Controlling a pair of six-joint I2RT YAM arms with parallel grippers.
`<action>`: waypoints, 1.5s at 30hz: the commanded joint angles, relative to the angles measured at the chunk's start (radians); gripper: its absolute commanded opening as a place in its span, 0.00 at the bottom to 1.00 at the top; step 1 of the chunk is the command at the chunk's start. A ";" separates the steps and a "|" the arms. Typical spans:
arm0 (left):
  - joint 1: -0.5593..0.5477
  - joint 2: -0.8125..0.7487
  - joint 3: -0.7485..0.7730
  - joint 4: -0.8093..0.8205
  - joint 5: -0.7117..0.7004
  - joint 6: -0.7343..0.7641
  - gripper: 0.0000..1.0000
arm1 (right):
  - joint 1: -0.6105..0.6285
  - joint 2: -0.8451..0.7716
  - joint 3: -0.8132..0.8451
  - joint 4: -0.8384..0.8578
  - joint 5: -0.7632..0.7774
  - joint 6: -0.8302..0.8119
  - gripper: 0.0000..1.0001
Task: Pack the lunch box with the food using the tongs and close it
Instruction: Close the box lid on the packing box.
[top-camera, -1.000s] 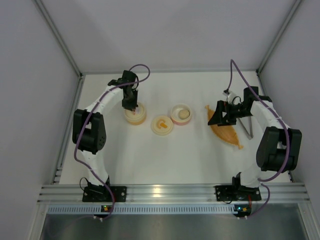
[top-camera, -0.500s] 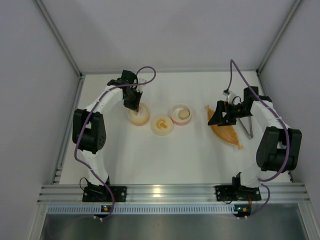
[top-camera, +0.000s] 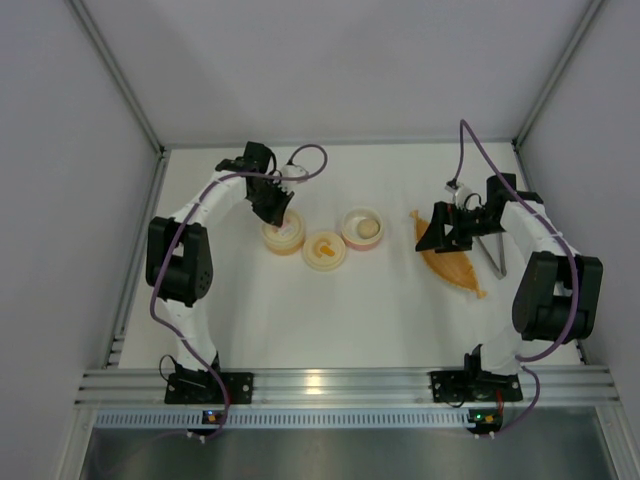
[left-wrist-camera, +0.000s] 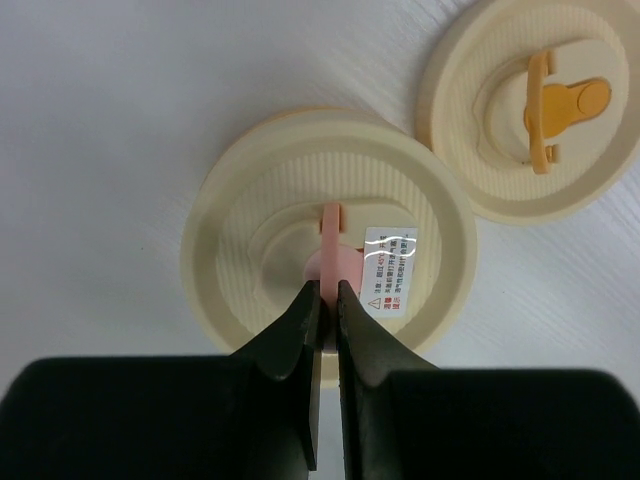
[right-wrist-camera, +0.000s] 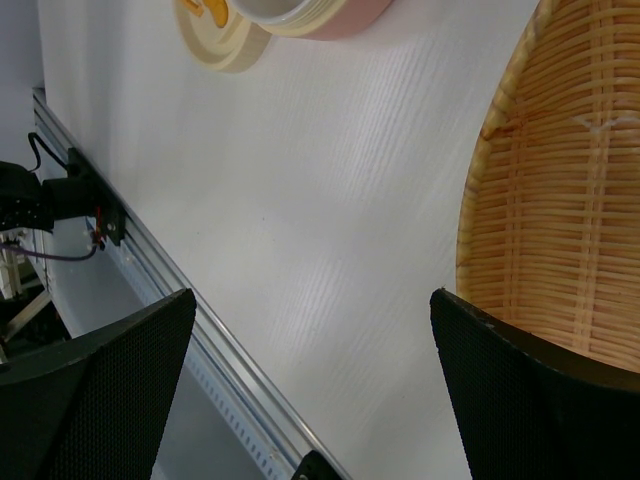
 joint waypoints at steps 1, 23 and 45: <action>0.004 0.037 0.009 -0.086 0.044 0.147 0.10 | 0.002 0.002 0.037 -0.001 -0.025 -0.027 0.99; 0.100 -0.121 0.130 0.009 0.148 -0.022 0.98 | 0.003 -0.004 0.043 -0.005 -0.035 -0.024 0.99; 0.103 0.017 0.084 -0.092 0.378 -0.177 0.25 | 0.002 0.008 0.052 -0.001 -0.032 -0.022 0.99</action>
